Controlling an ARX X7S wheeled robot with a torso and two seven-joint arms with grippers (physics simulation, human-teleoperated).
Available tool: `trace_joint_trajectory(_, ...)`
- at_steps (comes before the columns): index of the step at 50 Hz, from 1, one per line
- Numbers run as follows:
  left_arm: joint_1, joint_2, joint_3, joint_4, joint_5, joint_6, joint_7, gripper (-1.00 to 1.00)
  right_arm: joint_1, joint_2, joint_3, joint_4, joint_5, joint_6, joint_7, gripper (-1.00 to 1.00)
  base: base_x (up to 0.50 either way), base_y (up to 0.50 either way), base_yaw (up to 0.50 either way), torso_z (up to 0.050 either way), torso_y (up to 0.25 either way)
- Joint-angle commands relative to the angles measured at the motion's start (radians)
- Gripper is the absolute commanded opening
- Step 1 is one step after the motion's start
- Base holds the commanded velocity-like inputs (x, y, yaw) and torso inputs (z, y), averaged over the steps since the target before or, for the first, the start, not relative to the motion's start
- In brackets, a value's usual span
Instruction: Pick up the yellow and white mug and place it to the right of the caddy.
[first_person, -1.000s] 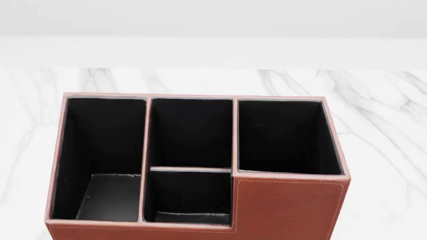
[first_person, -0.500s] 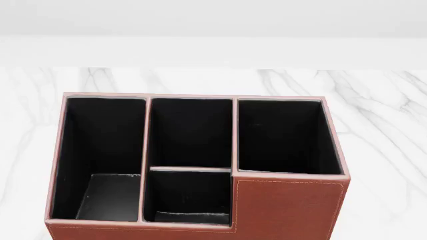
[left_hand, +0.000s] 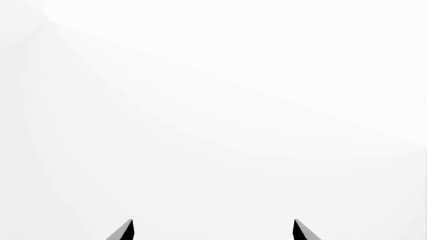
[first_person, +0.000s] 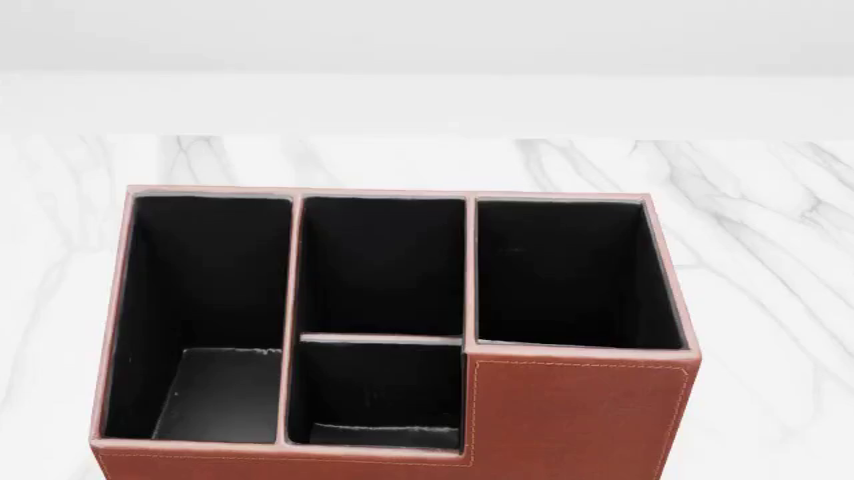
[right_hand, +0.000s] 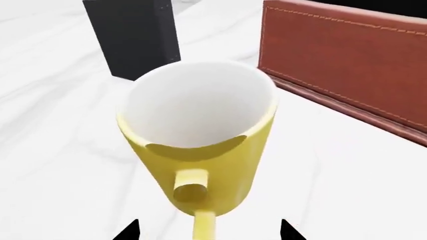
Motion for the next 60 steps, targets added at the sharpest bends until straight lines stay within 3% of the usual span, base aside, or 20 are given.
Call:
trace_joint_trajectory(1, 0.000, 0.000, 0.006, 0.000, 0.006, 0.001, -0.002, 1.00, -0.009, 0.005, 0.021, 0.023, 0.017, -0.012, -0.006, -1.00, 0.00, 0.00, 0.00, 0.000, 0.000)
trace_joint_trajectory(32, 0.000, 0.000, -0.007, 0.000, -0.016, 0.003, 0.007, 1.00, -0.002, 0.005, 0.022, 0.010, -0.005, 0.031, 0.030, -1.00, 0.00, 0.00, 0.00, 0.000, 0.000)
trace_joint_trajectory(60, 0.000, 0.000, 0.003, 0.000, -0.005, 0.003, 0.005, 1.00, 0.085, 0.067, -0.013, -0.242, -0.194, 0.129, 0.211, -1.00, 0.00, 0.00, 0.00, 0.000, 0.000)
